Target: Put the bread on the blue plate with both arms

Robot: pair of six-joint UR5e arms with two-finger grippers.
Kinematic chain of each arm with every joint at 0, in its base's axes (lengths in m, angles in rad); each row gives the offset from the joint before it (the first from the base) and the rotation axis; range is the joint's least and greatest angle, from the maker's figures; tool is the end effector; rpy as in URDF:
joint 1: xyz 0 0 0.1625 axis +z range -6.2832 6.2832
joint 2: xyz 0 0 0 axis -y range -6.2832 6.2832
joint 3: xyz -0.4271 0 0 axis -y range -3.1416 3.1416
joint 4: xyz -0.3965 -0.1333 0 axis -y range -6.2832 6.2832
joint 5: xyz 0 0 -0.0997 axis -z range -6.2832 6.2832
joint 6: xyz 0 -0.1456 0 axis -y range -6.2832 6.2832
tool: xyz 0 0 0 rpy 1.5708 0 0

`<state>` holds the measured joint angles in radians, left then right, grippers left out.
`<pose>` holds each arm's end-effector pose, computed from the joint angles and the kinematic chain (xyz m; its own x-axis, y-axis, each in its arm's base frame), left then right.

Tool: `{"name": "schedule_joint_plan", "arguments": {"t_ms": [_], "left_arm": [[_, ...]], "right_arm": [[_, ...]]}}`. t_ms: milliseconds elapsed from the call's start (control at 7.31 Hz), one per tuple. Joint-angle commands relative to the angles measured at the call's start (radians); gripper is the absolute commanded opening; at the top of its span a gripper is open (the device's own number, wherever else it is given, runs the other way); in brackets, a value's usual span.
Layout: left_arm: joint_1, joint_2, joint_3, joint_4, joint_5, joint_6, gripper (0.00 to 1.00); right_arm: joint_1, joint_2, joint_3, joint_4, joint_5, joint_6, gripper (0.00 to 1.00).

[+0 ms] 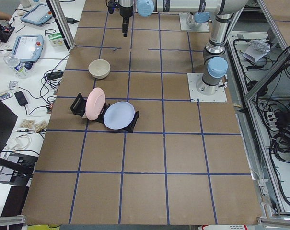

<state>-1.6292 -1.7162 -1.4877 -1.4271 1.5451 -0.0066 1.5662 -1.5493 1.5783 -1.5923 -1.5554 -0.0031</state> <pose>-0.1700 -0.5598 0.4234 -0.9982 0.0539 0.0261 0.0516 0.9954 -0.0811 0.1332 -0.5047 0.4317 -0.9999 0.0016 -0.0154 0.0015 1.0000 0.0074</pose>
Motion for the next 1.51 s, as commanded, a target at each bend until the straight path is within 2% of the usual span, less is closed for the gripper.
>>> {"name": "schedule_joint_plan", "arguments": {"t_ms": [0, 958, 1232, 1368], "left_arm": [[0.006, 0.001, 0.001, -0.001, -0.005, 0.014, 1.0], [0.038, 0.01, -0.003, -0.003, 0.006, 0.02, 1.0], [0.041, 0.015, -0.003, -0.004, 0.009, 0.022, 1.0], [0.058, 0.018, -0.003, -0.006, 0.007, 0.022, 1.0]], "right_arm": [[0.0, 0.001, 0.0, 0.0, 0.0, 0.0, 1.0], [-0.024, 0.006, 0.029, -0.009, -0.003, -0.035, 1.0], [-0.084, 0.005, 0.096, -0.041, 0.0, -0.089, 1.0], [-0.13, 0.005, 0.15, -0.13, -0.008, -0.148, 1.0]]}}
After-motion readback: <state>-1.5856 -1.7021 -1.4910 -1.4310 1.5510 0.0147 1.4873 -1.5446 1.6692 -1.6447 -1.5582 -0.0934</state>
